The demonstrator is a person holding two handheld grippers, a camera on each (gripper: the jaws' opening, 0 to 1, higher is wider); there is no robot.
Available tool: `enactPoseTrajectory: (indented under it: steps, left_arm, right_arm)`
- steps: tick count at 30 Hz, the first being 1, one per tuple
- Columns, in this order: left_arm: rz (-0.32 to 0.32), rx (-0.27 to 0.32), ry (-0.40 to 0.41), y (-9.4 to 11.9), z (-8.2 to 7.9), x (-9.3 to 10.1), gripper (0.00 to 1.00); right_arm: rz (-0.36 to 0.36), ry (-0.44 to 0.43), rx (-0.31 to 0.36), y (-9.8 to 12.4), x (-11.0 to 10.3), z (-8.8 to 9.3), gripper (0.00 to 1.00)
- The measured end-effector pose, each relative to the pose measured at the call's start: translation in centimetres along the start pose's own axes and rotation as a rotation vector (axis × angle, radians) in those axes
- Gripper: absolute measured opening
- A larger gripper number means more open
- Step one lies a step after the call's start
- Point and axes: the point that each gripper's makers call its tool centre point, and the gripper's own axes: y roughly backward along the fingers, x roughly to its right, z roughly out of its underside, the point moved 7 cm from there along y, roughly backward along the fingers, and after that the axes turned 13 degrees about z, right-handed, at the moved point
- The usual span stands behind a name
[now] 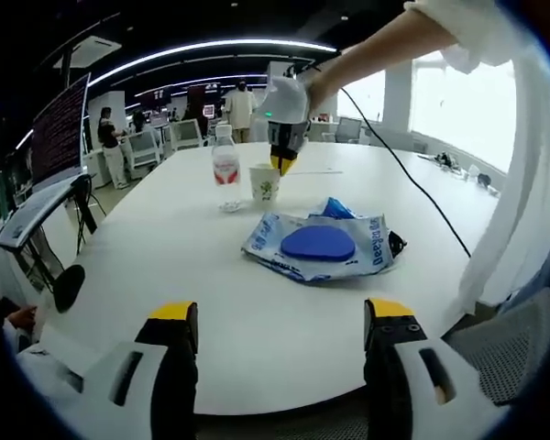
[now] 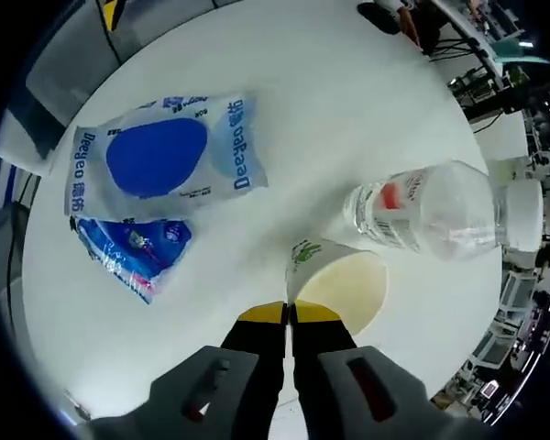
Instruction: Arrange the tabletop items into an orderly group along one side of the table until the central work area is clear of visible clutter.
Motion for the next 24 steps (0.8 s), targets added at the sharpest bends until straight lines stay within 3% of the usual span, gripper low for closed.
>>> enactPoseTrajectory:
  steps: [8,12,15,24]
  left_arm:
    - [-0.001,-0.009,0.000,0.1,0.1,0.0,0.71]
    - [-0.003,-0.009,-0.002,0.1,0.1,0.0,0.70]
    - [-0.004,-0.008,-0.003,0.1,0.0,-0.1,0.70]
    - [-0.005,-0.003,-0.009,0.1,0.0,0.0,0.70]
  right_arm:
    - [0.037,-0.074,0.012,0.1,0.3,-0.2,0.00]
    - [0.062,-0.097,0.020,0.3,0.3,-0.3,0.10]
    - [0.080,-0.092,0.012,0.4,0.4,-0.5,0.12]
    - [0.151,-0.266,0.045,2.0,-0.4,-0.1,0.21]
